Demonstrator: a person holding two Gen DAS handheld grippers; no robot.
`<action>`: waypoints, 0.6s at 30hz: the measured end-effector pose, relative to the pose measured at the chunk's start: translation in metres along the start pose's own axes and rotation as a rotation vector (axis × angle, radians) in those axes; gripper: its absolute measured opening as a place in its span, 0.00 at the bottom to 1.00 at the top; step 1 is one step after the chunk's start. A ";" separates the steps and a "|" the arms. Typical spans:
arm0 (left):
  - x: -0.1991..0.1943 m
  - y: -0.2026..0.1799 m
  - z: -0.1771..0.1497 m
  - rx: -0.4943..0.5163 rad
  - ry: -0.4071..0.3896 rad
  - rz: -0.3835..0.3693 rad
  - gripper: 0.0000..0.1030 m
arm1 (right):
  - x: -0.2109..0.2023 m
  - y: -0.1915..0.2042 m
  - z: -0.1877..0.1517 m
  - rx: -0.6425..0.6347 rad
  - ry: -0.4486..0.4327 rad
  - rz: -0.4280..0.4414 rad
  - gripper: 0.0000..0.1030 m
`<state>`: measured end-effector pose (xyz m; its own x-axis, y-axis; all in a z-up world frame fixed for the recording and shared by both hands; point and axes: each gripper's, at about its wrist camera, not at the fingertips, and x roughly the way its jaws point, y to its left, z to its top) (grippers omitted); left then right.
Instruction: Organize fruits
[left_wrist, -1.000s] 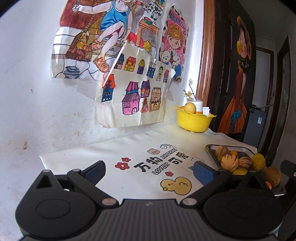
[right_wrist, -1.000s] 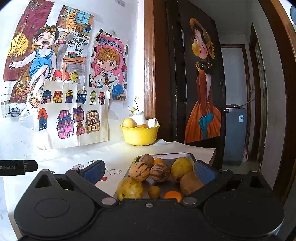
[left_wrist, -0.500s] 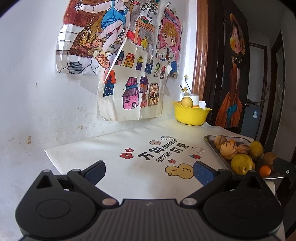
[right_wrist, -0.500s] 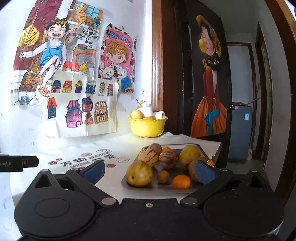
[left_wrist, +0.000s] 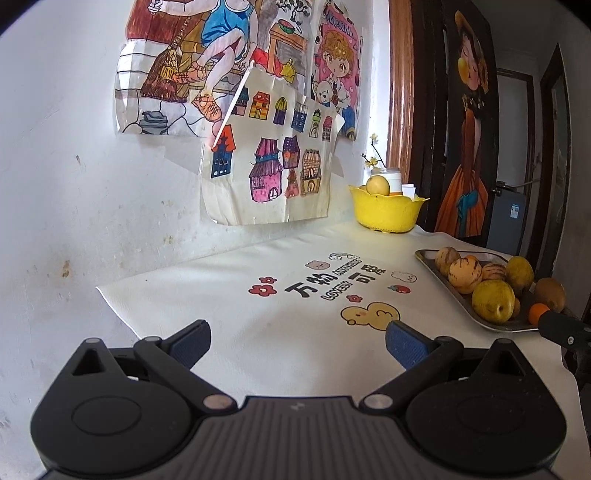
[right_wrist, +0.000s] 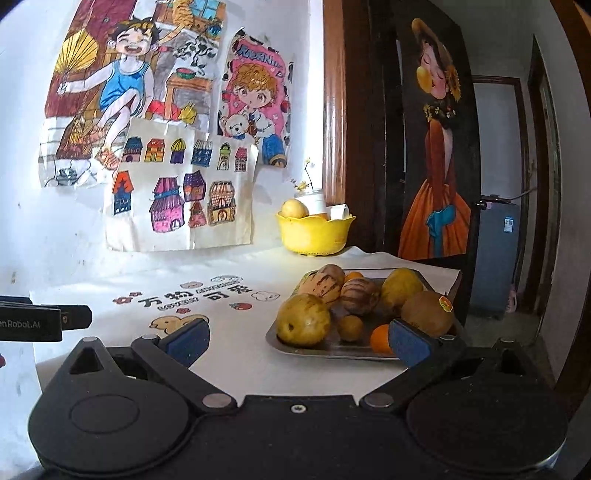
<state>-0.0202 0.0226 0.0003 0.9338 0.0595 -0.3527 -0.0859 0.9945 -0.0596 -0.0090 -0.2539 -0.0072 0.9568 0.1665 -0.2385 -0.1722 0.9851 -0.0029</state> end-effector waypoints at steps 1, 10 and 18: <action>0.000 0.000 -0.001 -0.001 0.003 0.001 1.00 | 0.000 0.000 0.000 -0.002 0.001 0.000 1.00; 0.002 0.003 -0.004 -0.010 0.011 0.000 1.00 | 0.001 0.003 -0.004 -0.008 0.008 0.013 1.00; 0.002 0.007 -0.009 -0.029 0.019 -0.005 1.00 | 0.001 0.007 -0.009 -0.012 0.010 0.038 1.00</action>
<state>-0.0220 0.0287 -0.0092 0.9277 0.0522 -0.3698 -0.0913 0.9918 -0.0889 -0.0112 -0.2473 -0.0163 0.9470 0.2031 -0.2488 -0.2111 0.9775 -0.0055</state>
